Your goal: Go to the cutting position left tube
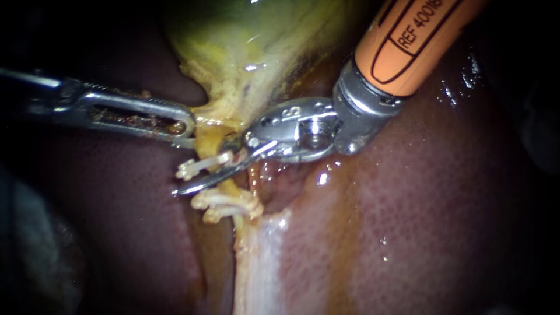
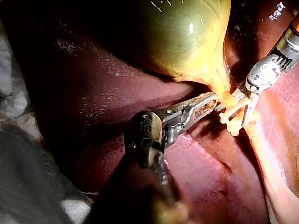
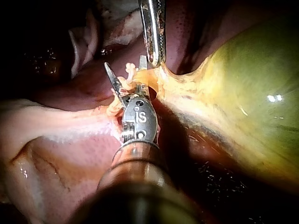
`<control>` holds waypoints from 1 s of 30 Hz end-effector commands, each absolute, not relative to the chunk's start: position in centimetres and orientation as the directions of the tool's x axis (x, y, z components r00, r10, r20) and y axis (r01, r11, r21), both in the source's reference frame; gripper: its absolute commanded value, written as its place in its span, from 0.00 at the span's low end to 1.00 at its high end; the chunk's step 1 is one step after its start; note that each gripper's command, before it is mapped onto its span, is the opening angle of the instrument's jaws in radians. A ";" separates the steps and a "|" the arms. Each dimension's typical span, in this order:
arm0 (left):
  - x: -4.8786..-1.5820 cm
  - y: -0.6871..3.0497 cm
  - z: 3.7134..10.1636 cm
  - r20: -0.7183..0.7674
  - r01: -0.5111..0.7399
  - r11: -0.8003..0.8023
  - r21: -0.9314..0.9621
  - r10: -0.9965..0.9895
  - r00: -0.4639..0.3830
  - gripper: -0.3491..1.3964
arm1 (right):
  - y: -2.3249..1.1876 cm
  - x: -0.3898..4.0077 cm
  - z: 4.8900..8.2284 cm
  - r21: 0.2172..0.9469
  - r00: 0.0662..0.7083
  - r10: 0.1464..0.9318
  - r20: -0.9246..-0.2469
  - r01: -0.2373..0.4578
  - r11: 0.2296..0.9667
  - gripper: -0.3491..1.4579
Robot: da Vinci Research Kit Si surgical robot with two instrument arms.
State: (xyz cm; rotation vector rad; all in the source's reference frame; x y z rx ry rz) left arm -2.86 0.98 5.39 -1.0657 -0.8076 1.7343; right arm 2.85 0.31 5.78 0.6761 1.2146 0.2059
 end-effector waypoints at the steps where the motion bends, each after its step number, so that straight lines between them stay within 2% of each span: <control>1: -2.86 0.98 5.38 -0.309 -0.362 -0.365 -0.858 0.929 -0.206 0.00 | 0.31 2.85 5.79 0.580 0.358 0.492 -0.794 0.203 0.789 0.85; 12: -2.86 0.98 5.38 -0.309 -0.362 -0.365 -0.858 0.929 -0.206 0.00 | 0.20 2.84 5.92 0.566 0.367 0.473 -0.801 0.207 0.798 0.87; 18: -2.86 0.98 5.38 -0.309 -0.362 -0.365 -0.858 0.929 -0.206 0.00 | 0.09 2.80 6.07 0.595 0.414 0.485 -0.770 0.193 0.780 0.88; 30: -2.85 0.98 5.38 -0.309 -0.361 -0.365 -0.858 0.929 -0.206 0.00 | -0.10 2.79 6.22 0.671 0.460 0.541 -0.704 0.179 0.720 0.87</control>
